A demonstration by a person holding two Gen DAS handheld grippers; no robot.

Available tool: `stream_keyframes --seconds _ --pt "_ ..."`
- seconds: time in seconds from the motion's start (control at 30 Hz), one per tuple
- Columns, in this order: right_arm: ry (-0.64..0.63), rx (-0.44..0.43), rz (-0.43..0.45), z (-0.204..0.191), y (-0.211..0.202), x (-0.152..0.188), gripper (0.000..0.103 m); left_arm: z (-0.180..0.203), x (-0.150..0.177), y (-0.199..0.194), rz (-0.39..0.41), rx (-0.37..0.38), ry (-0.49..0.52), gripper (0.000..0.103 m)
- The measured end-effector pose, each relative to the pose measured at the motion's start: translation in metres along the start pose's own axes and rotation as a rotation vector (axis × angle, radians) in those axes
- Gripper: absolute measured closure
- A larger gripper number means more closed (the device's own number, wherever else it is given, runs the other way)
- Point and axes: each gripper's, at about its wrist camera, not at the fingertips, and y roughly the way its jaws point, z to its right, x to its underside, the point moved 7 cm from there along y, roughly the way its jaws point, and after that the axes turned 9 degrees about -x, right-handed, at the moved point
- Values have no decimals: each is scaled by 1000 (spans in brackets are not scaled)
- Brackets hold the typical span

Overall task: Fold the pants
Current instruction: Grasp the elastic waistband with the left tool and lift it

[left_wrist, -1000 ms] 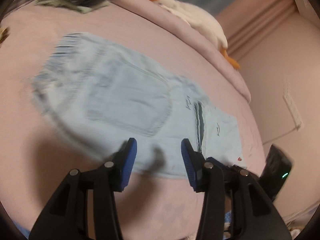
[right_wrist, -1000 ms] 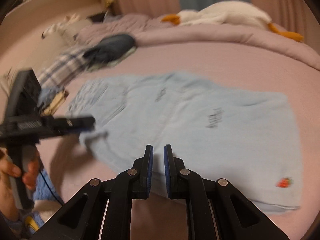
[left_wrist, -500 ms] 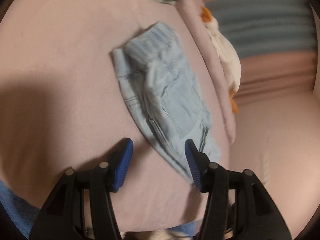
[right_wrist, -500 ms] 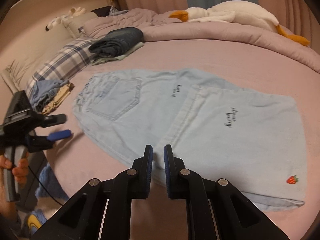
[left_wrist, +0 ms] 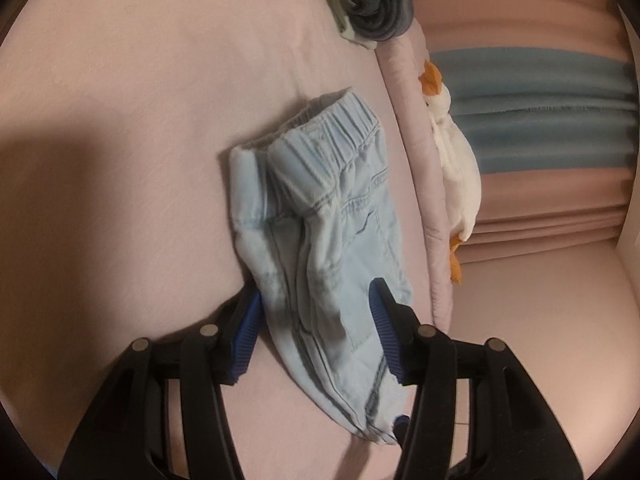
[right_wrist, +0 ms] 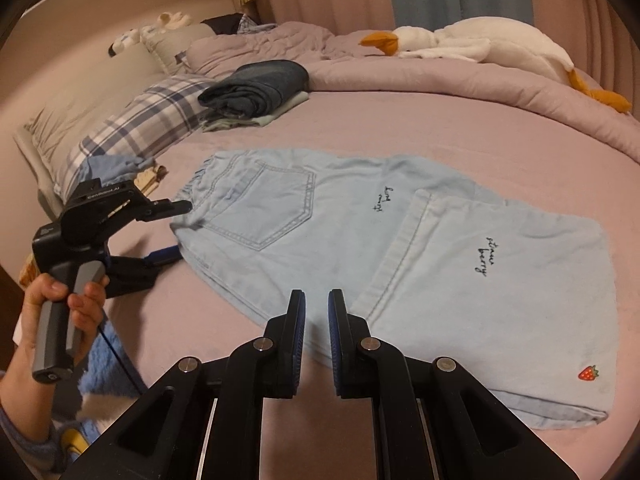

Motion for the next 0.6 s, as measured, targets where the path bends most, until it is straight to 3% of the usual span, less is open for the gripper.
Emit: stream_keyframes --seconds 0.1,0.3,0.37,0.4,0.43,0.53,0.6 --pt "12 4 1 3 -1 1 93 3 -12 3 42 10 -4 50" --pt "41 11 -2 7 1 2 93 8 -30 12 41 62 -7 51" --pt "63 11 -10 11 6 0 93 10 -33 15 27 78 8 60" --pt "74 13 -11 12 8 -2 93 9 -33 15 15 79 26 71" --pt "83 12 -10 14 10 -4 93 6 -32 15 2 81 51 76" --pt "104 10 -9 17 18 -13 93 -5 -28 5 -15 126 44 82" --pt "106 27 -20 21 27 -21 93 -2 -25 -6 9 122 102 82"
